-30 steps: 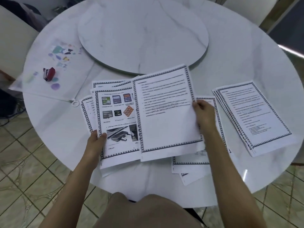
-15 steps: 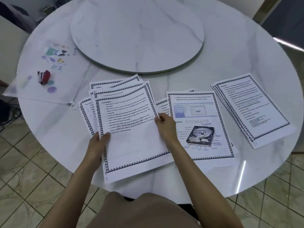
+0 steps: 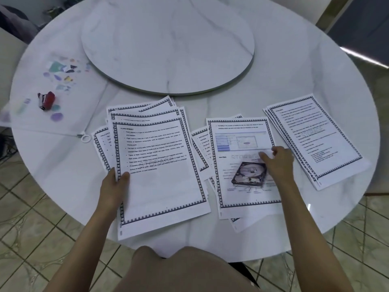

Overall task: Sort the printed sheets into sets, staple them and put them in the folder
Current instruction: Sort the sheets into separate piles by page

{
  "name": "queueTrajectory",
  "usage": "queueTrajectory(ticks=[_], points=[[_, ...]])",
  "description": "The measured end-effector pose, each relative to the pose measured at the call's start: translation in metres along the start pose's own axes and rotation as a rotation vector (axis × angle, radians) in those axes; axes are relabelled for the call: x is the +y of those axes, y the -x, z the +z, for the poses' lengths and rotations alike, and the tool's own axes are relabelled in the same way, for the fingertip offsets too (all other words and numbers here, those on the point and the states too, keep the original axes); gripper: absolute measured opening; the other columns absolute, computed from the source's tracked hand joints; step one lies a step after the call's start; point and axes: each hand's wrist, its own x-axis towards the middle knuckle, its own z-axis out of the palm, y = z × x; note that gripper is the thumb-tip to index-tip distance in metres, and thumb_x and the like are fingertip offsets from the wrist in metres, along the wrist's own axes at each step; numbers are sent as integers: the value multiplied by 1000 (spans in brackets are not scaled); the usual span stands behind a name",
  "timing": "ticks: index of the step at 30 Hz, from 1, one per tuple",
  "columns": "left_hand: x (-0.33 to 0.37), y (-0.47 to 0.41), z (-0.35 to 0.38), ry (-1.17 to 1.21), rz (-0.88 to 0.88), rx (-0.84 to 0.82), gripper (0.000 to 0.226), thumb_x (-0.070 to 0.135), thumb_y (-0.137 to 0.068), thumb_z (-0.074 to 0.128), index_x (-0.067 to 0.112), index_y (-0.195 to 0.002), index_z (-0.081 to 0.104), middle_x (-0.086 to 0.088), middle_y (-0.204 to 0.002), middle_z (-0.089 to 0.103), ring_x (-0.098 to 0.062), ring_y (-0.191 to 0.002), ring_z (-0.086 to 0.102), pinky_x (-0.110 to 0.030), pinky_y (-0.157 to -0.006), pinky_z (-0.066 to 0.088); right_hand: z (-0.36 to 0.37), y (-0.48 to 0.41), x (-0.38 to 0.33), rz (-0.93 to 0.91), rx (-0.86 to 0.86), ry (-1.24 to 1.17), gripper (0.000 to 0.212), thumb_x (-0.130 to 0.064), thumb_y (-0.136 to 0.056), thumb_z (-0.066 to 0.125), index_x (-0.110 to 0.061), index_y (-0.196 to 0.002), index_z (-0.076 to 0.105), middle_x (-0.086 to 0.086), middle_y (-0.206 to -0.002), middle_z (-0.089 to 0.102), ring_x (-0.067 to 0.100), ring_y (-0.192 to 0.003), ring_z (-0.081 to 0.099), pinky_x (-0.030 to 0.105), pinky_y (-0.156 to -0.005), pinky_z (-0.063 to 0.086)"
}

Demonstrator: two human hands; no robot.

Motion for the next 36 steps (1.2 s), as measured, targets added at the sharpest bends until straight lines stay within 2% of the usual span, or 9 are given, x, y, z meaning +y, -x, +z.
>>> queueTrajectory(ticks=[3, 6, 9, 12, 16, 23, 26, 31, 36], points=[[1, 3, 2, 6, 10, 20, 30, 12, -97, 42, 13, -126, 51, -2, -116, 56, -23, -106, 53, -35, -93, 40, -3, 1, 11, 83, -22, 223, 69, -36, -80, 68, 6, -128, 41, 27, -132, 36, 40, -125, 33, 47, -97, 36], [3, 7, 6, 23, 23, 39, 31, 11, -97, 41, 11, -127, 50, -2, -115, 55, -22, -105, 52, -33, -92, 39, 0, 2, 14, 83, -6, 206, 68, -32, -80, 70, 7, -127, 40, 27, -131, 36, 40, -124, 33, 47, -95, 36], [9, 11, 10, 32, 43, 61, 31, 9, -97, 41, 9, -127, 50, -2, -114, 54, -20, -104, 51, -32, -91, 38, 1, -4, 19, 70, 46, 140, 53, -24, -83, 67, 2, -125, 46, 25, -126, 44, 39, -119, 41, 46, -95, 36], [11, 12, 12, 54, 51, 71, 31, 10, -97, 42, 10, -126, 51, -2, -115, 55, -20, -105, 52, -32, -92, 38, -5, -10, 21, -21, 63, 6, 30, -16, -89, 55, -1, -115, 55, 17, -110, 57, 32, -99, 54, 35, -79, 41], [14, 13, 14, 70, 69, 64, 30, 10, -97, 42, 10, -125, 52, -2, -116, 57, -22, -106, 53, -34, -94, 39, -23, -20, 17, -101, 40, -200, 24, -14, -92, 50, 1, -110, 55, 10, -92, 54, 20, -82, 47, 21, -69, 30], [15, 17, 17, 93, 85, 82, 30, 11, -97, 42, 11, -126, 51, -1, -117, 56, -22, -108, 53, -34, -96, 39, -54, -56, 20, 2, 179, -509, 30, -16, -93, 51, 3, -115, 53, 11, -100, 56, 19, -90, 52, 27, -71, 41], [12, 18, 15, 88, 82, 86, 30, 12, -97, 42, 13, -126, 51, -2, -118, 56, -23, -110, 53, -38, -100, 40, -63, -68, 22, 30, 200, -535, 30, -17, -91, 52, 2, -115, 55, 9, -99, 56, 19, -90, 52, 29, -79, 42], [10, 23, 13, 92, 73, 98, 29, 12, -97, 42, 14, -125, 52, -3, -119, 57, -27, -112, 54, -43, -101, 41, -66, -73, 26, 38, 177, -551, 30, -17, -91, 52, 1, -115, 55, 8, -99, 56, 20, -90, 52, 29, -79, 42], [13, 29, 12, 116, 85, 122, 30, 11, -98, 40, 11, -126, 51, -4, -118, 56, -23, -106, 53, -37, -95, 41, -56, -61, 25, 21, 93, -556, 28, -17, -92, 52, 1, -113, 56, 12, -102, 59, 21, -90, 53, 33, -80, 45]])
